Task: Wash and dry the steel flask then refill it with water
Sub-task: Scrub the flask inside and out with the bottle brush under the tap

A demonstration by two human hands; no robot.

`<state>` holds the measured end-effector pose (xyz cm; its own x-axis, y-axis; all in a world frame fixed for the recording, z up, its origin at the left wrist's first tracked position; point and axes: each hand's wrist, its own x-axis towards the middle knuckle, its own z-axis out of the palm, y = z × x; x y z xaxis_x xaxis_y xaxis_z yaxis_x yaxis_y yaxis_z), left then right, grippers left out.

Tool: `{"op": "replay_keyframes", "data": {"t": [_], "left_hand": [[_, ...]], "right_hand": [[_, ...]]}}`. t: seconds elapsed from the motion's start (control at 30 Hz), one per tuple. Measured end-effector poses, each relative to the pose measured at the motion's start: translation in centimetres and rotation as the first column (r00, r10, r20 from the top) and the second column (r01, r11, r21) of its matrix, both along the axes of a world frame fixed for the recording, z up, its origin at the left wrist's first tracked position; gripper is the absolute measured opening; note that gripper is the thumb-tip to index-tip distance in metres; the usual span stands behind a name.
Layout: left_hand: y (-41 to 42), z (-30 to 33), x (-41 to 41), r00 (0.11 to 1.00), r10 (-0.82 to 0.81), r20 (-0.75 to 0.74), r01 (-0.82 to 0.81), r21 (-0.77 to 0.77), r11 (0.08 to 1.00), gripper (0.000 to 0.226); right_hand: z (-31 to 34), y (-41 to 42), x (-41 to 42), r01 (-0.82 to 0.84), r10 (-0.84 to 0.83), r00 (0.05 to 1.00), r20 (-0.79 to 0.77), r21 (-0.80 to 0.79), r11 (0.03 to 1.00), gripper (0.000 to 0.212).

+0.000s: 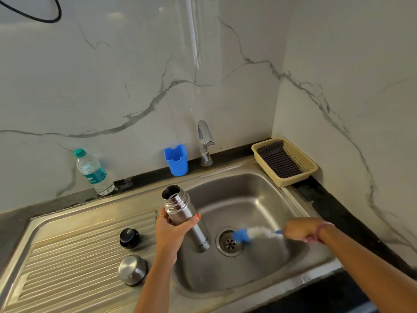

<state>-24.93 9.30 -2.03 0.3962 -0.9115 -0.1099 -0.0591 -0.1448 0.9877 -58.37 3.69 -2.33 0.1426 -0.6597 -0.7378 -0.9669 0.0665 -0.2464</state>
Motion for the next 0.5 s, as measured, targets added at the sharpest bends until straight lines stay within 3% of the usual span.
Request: {"op": "replay_keyframes", "data": {"t": [0.1,0.17,0.23,0.33,0.43,0.5], "left_hand": [[0.0,0.1,-0.2,1.000,-0.007,0.009,0.007,0.000,1.000,0.063],[0.1,0.1,-0.2,1.000,-0.007,0.005,0.007,-0.001,1.000,0.063],[0.3,0.0,-0.2,1.000,-0.010,0.005,0.010,-0.002,1.000,0.063],[0.4,0.0,-0.2,1.000,-0.012,0.004,0.012,-0.002,1.000,0.062],[0.3,0.1,-0.3,1.000,-0.013,0.012,0.013,-0.004,1.000,0.061],[0.1,0.1,-0.3,1.000,-0.014,0.021,0.014,-0.005,1.000,0.061]], "right_hand": [[-0.3,-0.1,-0.5,0.156,-0.139,0.968,0.209,-0.065,0.986,0.038],[-0.2,-0.6,-1.4,0.286,-0.230,0.892,0.388,-0.091,0.954,0.036],[0.4,-0.9,-2.3,0.331,-0.292,0.820,0.493,0.009,0.944,0.026],[1.0,-1.0,-2.9,0.189,-0.185,0.930,0.318,0.018,0.982,0.011],[0.9,-1.0,-2.9,0.134,-0.082,0.975,0.207,-0.248,0.960,0.021],[1.1,-1.3,-3.0,0.192,-0.084,0.957,0.277,-0.391,0.900,0.024]]}}
